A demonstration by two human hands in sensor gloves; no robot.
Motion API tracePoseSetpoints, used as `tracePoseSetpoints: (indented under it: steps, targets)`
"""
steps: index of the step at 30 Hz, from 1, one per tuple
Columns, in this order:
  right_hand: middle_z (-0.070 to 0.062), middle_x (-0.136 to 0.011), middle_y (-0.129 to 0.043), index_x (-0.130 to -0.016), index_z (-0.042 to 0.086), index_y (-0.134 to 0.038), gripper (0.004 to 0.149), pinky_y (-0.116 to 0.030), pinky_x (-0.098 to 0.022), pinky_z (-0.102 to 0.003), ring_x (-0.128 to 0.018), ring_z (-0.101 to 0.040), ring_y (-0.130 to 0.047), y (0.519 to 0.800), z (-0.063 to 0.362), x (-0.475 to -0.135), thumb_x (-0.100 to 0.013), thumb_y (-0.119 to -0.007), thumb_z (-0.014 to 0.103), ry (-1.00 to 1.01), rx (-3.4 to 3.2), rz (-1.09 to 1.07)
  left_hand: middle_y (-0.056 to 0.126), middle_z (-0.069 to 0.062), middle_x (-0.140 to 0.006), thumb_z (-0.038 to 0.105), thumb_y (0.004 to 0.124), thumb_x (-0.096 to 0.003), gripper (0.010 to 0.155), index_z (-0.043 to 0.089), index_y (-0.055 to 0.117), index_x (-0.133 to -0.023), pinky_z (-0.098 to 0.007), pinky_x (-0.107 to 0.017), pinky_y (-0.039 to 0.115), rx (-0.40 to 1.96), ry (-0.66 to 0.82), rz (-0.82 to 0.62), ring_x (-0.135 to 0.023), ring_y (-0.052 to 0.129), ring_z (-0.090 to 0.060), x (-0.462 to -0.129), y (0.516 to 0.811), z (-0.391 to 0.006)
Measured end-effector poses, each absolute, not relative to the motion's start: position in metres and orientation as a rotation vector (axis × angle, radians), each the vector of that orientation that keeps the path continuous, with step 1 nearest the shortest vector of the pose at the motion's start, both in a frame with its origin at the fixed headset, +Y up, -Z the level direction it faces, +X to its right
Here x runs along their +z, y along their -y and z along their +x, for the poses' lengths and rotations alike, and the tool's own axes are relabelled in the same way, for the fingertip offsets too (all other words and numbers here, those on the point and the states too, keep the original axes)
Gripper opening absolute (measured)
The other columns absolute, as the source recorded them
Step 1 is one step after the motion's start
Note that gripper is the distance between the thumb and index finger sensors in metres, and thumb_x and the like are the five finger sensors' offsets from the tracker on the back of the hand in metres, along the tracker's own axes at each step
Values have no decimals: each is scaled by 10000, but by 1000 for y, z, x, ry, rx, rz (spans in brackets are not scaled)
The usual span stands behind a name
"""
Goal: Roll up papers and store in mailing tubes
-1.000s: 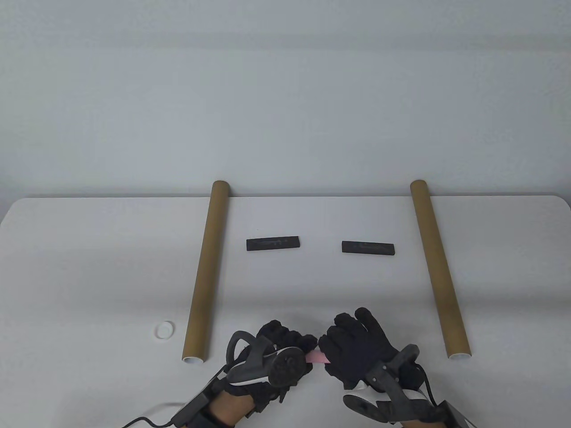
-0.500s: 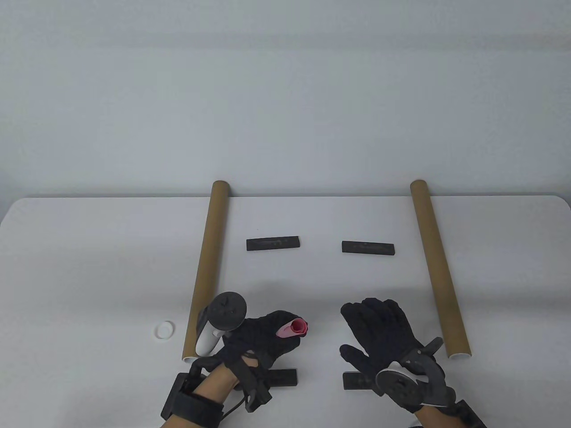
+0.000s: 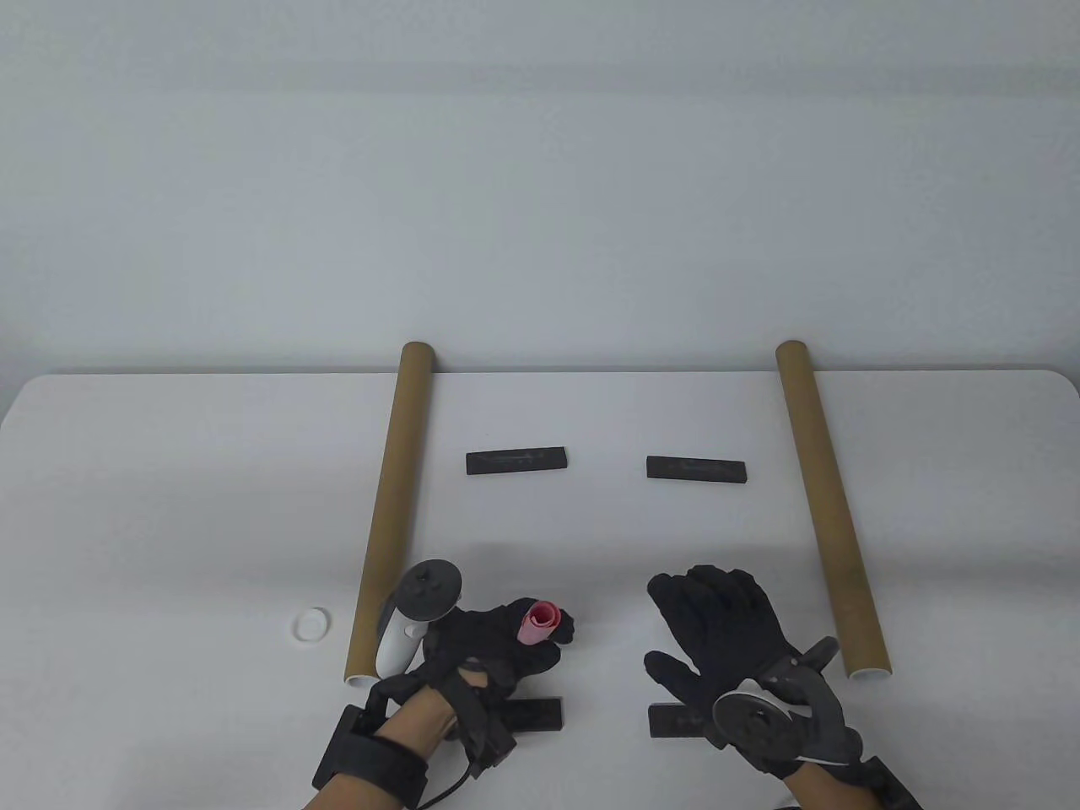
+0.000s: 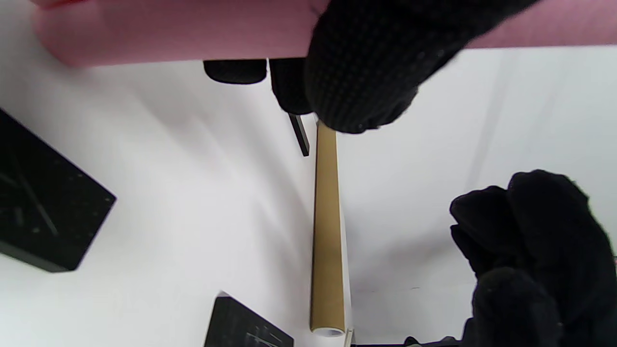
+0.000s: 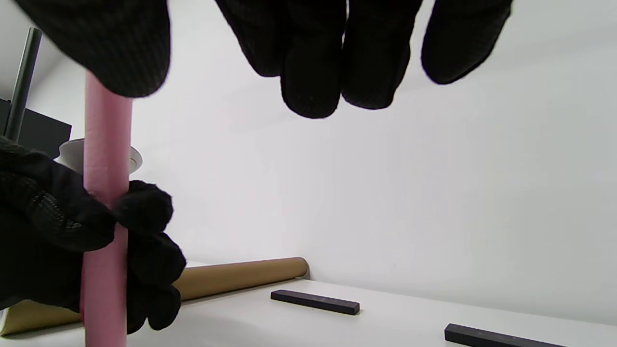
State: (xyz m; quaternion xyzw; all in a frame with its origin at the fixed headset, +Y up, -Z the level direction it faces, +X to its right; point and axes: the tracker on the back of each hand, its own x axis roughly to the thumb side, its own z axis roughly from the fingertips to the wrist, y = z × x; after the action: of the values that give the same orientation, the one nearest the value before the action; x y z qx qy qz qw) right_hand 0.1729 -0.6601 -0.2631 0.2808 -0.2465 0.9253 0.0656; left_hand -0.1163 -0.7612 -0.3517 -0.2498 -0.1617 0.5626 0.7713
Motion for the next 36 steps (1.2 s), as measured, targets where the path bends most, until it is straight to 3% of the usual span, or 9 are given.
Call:
tracePoseSetpoints:
  steps: [6, 10, 15, 21, 27, 32, 36]
  targets:
    - [-107, -1022, -790, -1104, 134, -605, 791, -656, -695, -686, -970, -452, -785, 659, 174, -264, -479, -777, 586, 741, 2787, 846, 852, 10, -923, 312, 912, -396, 380, 412, 875, -761, -635, -719, 405, 1157, 342, -533, -993, 768, -331, -349, 763, -109]
    - [-111, -1022, -791, -1103, 136, -607, 788, -657, -695, -685, -969, -451, -787, 659, 176, -265, -478, -779, 584, 742, 2783, 838, 870, 8, -896, 307, 891, -409, 369, 402, 869, -765, -633, -719, 435, 1095, 363, -455, -964, 797, -343, -345, 752, -108]
    - [-112, -1022, -791, -1096, 132, -623, 780, -659, -693, -685, -966, -450, -792, 659, 180, -269, -477, -783, 581, 733, 2787, 805, 887, 3, -875, 317, 879, -412, 381, 387, 858, -786, -628, -717, 473, 850, 380, -239, -932, 833, -339, -337, 713, -116]
    - [-134, -1034, -778, -1084, 124, -652, 770, -658, -676, -704, -966, -475, -782, 659, 190, -279, -478, -793, 578, 688, 2840, 690, 886, -4, -885, 330, 867, -420, 425, 376, 825, -840, -627, -730, 477, 413, 268, 26, -929, 843, -332, -324, 679, -135]
    - [-185, -1074, -721, -1098, 85, -632, 812, -639, -643, -754, -981, -542, -724, 658, 218, -307, -476, -838, 566, 519, 2946, 355, 881, 8, -895, 343, 860, -420, 456, 385, 800, -870, -621, -743, 474, 121, 131, 128, -938, 844, -317, -328, 673, -157]
    - [-211, -1130, -612, -1136, 67, -536, 884, -603, -650, -777, -1019, -588, -631, 668, 269, -359, -477, -862, 558, 91, 3030, -208, 888, 13, -875, 339, 857, -422, 465, 378, 789, -880, -619, -750, 473, 41, 57, 132, -918, 854, -302, -336, 675, -174]
    - [-233, -1122, -601, -1139, 34, -494, 936, -616, -631, -780, -1004, -597, -639, 683, 303, -399, -465, -884, 554, -160, 2980, -485, 898, 29, -819, 337, 848, -423, 441, 380, 794, -858, -600, -751, 498, -10, 28, 127, -854, 876, -269, -339, 676, -183]
